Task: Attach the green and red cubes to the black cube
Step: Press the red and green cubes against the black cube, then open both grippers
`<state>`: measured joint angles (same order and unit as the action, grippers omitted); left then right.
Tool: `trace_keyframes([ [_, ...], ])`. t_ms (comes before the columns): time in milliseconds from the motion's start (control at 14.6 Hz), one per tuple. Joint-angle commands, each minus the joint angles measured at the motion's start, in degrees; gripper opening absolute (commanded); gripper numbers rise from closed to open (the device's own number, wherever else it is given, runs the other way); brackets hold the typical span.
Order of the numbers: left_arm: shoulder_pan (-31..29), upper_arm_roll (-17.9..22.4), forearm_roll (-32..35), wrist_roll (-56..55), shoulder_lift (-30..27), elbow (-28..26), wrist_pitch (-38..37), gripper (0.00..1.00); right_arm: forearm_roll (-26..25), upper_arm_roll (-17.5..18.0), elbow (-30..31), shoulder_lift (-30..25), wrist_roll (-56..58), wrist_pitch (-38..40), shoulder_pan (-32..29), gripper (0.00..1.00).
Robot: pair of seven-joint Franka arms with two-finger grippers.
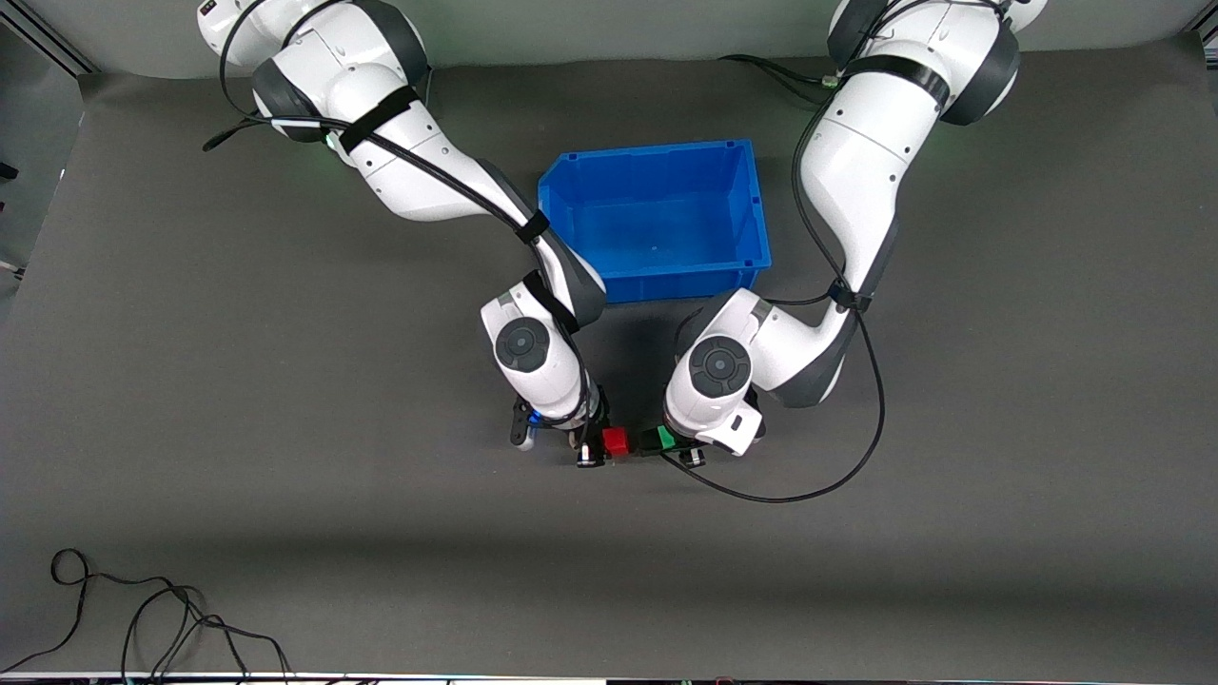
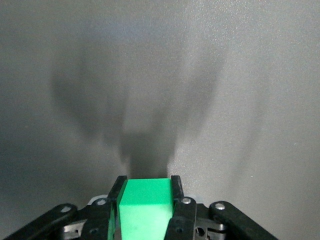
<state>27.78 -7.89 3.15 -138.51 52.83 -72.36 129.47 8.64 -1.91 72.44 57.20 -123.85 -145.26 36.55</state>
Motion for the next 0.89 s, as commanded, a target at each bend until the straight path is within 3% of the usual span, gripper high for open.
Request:
trace_keyframes([
  [0, 1.0, 0.5, 1.0, -1.0, 0.5, 1.3, -0.5, 0.0, -2.0, -0.6, -3.0, 0.7, -1.4, -0.1, 0.0, 0.0],
  [618, 1.6, 0.5, 0.7, -1.1, 0.5, 1.5, -0.2, 0.0, -2.5, -0.6, -5.6, 1.1, -1.3, 0.2, -0.5, 0.0],
  [824, 1.6, 0.5, 0.6, -1.2, 0.6, 2.0, -0.1, 0.0, -6.8, -0.5, -5.5, 0.8, -1.3, 3.1, -0.4, 0.0],
])
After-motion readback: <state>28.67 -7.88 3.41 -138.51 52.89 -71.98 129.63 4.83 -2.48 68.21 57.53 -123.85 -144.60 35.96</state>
